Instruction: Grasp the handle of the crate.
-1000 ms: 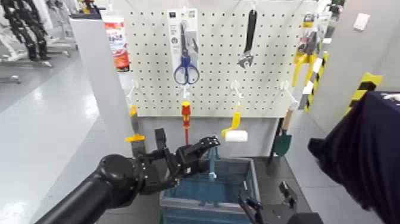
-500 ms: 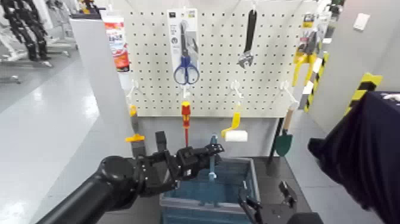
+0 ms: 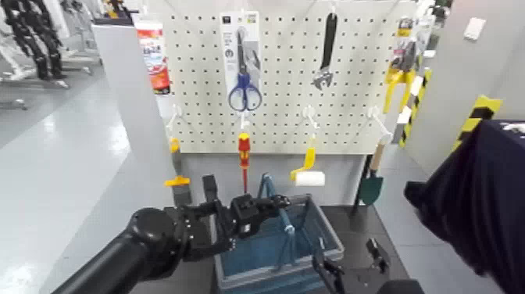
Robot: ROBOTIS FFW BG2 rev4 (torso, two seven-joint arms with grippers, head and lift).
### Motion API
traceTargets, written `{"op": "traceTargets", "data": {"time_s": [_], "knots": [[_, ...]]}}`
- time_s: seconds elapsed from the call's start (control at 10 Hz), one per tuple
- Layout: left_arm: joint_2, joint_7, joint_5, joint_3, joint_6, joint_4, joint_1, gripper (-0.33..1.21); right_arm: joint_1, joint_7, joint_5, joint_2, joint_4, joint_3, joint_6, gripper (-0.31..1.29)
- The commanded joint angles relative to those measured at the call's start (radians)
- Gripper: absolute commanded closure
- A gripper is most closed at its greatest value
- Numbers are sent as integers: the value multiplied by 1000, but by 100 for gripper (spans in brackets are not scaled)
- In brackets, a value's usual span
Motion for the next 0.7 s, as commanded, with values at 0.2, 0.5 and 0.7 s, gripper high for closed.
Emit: {"op": "traceTargets", "data": {"time_s": [0.2, 0.5, 0.7], "knots": [[-3, -4, 8, 0, -1, -9, 14, 119, 2, 0, 0, -2, 0, -2, 0, 14], [-2, -9, 22, -4, 11, -44, 29, 119, 3, 0, 0, -2, 0, -5, 0, 14], [8, -12, 29, 0, 17, -90, 52, 119, 8, -2, 0, -2, -2, -12, 0, 14]]}}
